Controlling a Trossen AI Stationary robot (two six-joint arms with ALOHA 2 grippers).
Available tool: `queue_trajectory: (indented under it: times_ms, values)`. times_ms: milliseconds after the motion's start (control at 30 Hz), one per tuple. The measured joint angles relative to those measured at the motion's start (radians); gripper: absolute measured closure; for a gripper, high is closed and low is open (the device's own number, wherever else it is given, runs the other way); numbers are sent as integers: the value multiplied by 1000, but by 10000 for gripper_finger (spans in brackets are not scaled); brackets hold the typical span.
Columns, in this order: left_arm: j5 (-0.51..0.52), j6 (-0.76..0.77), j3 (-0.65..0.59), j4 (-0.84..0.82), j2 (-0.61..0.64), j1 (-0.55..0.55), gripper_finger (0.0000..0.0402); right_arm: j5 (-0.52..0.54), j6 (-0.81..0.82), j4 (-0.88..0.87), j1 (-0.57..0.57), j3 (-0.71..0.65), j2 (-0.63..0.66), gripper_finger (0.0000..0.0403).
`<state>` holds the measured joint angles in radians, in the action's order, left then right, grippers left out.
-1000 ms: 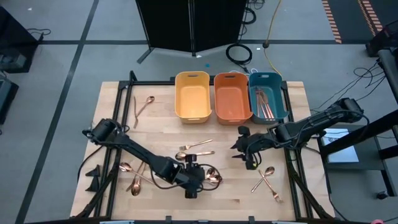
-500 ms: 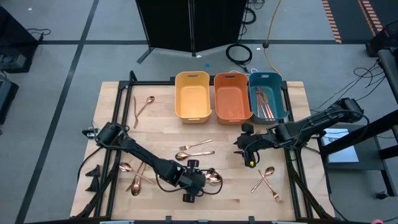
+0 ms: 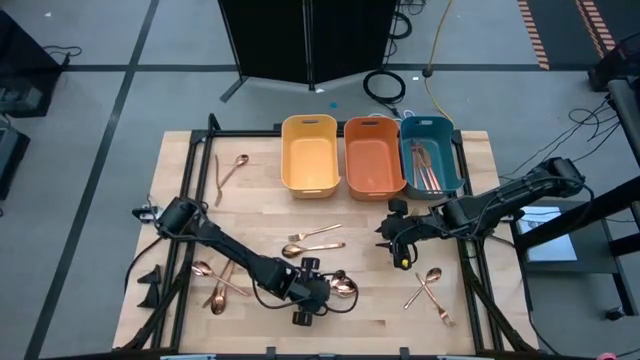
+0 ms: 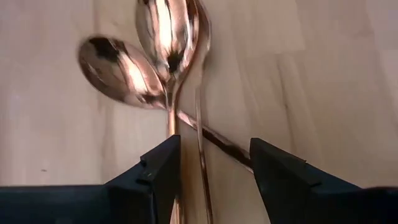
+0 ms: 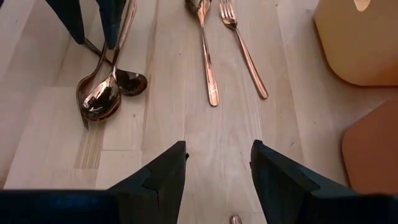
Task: Sort silverware
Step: Put the copper fork into the orange bin
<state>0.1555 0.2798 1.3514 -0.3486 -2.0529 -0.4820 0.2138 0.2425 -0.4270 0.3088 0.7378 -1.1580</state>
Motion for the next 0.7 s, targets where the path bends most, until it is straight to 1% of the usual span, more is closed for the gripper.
queue_trajectory:
  times_ms: [200,300,533,700]
  values:
    - [1,-6,-2,-7,-2,-3,262,0,0,7,0,0,0,234]
    - [3,-6,-2,-11,-2,-3,276,0,-4,11,0,1,0,234]
    - [19,-8,-2,-52,-2,0,281,0,-17,20,0,1,0,234]
    - [14,-7,-1,-47,-22,4,282,0,-19,27,0,1,0,234]
